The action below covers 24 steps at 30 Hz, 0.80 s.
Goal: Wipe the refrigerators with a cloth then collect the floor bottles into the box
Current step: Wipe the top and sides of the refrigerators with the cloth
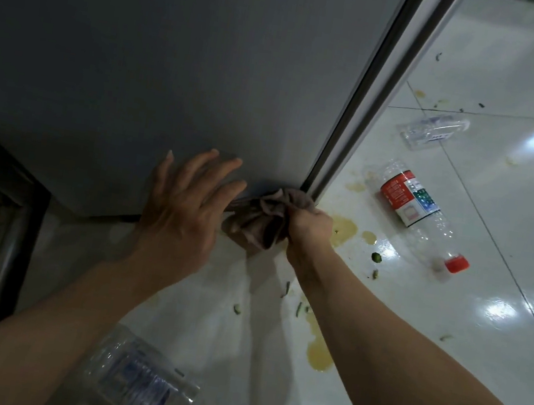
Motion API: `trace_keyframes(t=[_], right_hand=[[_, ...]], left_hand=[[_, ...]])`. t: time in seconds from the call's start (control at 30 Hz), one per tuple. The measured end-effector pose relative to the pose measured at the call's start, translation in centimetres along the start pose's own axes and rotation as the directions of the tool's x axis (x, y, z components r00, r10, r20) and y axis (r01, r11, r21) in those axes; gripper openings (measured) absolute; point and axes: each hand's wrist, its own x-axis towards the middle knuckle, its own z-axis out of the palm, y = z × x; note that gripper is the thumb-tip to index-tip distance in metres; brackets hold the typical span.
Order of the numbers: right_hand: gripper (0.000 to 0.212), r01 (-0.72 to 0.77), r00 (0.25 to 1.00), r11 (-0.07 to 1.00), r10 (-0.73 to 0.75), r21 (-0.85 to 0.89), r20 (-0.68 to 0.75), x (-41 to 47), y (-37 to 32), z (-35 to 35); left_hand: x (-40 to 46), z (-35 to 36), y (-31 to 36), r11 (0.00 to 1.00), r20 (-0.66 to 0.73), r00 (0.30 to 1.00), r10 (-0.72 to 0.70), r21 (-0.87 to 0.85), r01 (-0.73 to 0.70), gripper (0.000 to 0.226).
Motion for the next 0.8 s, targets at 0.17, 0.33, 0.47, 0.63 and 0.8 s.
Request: trace_keyframes(t=[0.17, 0.33, 0.47, 0.63, 0.8], right_hand=[[0.012, 0.060, 0.985, 0.994, -0.044, 0.092, -0.166, 0.4, -1.4, -4.0], [0.022, 0.212, 0.975, 0.947, -0.188, -0.240, 0.120, 1.6, -2.4, -3.5], [0.050, 0.284, 0.953, 0.792, -0.296, -0.541, 0.066, 3.0, -2.0, -3.2], [0.044, 0.284, 0.939, 0.663, -0.338, -0.693, 0.061, 4.3, -1.7, -2.8], [0.040, 0.299, 0.920, 0.583, -0.387, -0.755, 0.065, 4.1, -1.9, -3.0]], left_hand=[[1.8, -0.4, 1.2, 0.999, 0.021, 0.999, 0.043, 0.001, -0.043, 0.052], [3.5, -1.0, 2.2, 0.998, -0.003, 0.998, 0.064, 0.004, -0.064, 0.052], [4.1, -1.1, 2.2, 0.995, -0.037, 0.995, 0.093, 0.030, -0.092, 0.050], [4.3, -0.7, 2.0, 0.993, -0.049, 0.993, 0.111, 0.049, -0.109, 0.045], [4.8, -1.2, 2.3, 0.987, -0.029, 0.991, 0.134, 0.098, -0.130, 0.051]])
